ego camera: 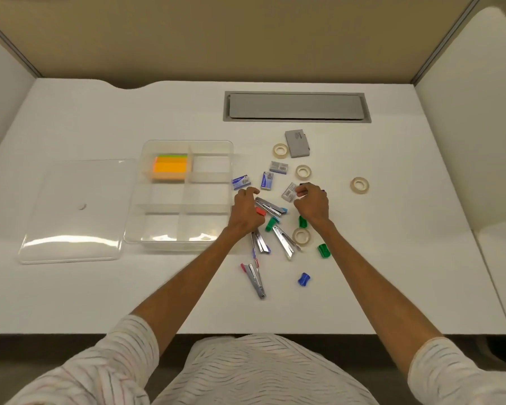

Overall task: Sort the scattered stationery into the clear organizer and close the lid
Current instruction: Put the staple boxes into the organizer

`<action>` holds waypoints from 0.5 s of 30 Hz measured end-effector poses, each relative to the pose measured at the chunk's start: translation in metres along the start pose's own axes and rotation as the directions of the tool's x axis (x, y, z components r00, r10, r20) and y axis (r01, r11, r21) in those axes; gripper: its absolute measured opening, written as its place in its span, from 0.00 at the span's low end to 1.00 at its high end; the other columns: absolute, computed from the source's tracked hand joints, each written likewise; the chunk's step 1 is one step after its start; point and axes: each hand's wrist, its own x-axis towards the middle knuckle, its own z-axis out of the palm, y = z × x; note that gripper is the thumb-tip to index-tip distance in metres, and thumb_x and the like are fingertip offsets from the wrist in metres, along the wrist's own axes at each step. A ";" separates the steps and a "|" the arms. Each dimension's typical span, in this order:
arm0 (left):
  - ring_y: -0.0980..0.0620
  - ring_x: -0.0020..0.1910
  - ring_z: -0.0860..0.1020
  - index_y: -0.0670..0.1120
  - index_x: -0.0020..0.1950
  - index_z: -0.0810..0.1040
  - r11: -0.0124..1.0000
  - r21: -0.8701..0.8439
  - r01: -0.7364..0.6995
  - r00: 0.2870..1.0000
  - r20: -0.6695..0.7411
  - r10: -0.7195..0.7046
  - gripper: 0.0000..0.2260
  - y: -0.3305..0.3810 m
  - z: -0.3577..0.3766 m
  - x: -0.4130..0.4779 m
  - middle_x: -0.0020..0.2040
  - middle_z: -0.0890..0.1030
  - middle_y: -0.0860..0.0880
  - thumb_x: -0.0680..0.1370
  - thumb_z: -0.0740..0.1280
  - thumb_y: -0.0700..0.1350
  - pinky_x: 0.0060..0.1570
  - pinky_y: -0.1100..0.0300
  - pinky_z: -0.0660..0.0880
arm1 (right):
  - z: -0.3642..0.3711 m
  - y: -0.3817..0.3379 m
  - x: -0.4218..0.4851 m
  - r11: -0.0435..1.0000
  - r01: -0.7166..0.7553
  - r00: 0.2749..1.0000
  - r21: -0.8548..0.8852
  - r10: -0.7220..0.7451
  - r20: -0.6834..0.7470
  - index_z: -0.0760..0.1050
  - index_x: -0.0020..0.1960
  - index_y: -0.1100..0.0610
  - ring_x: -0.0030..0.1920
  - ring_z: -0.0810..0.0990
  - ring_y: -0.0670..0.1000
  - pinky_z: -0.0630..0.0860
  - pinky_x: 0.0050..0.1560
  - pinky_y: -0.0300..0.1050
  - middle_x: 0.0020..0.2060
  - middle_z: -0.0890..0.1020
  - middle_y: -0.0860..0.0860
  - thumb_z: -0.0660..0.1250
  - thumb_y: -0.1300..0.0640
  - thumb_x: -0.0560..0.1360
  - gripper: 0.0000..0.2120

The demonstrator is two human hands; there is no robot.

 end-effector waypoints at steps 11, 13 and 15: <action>0.45 0.65 0.70 0.42 0.68 0.67 0.996 -0.009 -0.092 0.993 -0.079 0.091 0.25 0.013 -0.017 0.008 0.67 0.69 0.41 0.73 0.67 0.32 0.61 0.56 0.71 | 0.006 -0.014 0.020 0.996 0.087 0.995 0.014 -0.087 0.039 0.78 0.58 0.61 0.56 0.80 0.52 0.75 0.53 0.40 0.56 0.82 0.55 0.70 0.68 0.70 0.17; 0.44 0.61 0.73 0.42 0.68 0.67 0.991 0.047 -0.129 0.988 -0.079 0.132 0.24 0.016 -0.023 0.014 0.65 0.70 0.41 0.73 0.65 0.31 0.53 0.58 0.72 | 0.008 -0.016 0.023 0.996 0.085 0.996 0.007 -0.086 0.038 0.78 0.58 0.60 0.56 0.80 0.52 0.75 0.54 0.40 0.56 0.82 0.54 0.71 0.68 0.70 0.17; 0.45 0.59 0.74 0.42 0.67 0.69 0.979 0.119 -0.167 0.981 -0.082 0.177 0.24 0.019 -0.028 0.021 0.63 0.71 0.42 0.72 0.64 0.30 0.52 0.57 0.74 | 0.009 -0.019 0.026 0.996 0.086 0.996 -0.005 -0.085 0.035 0.78 0.58 0.60 0.56 0.80 0.52 0.76 0.54 0.41 0.56 0.81 0.54 0.71 0.67 0.70 0.18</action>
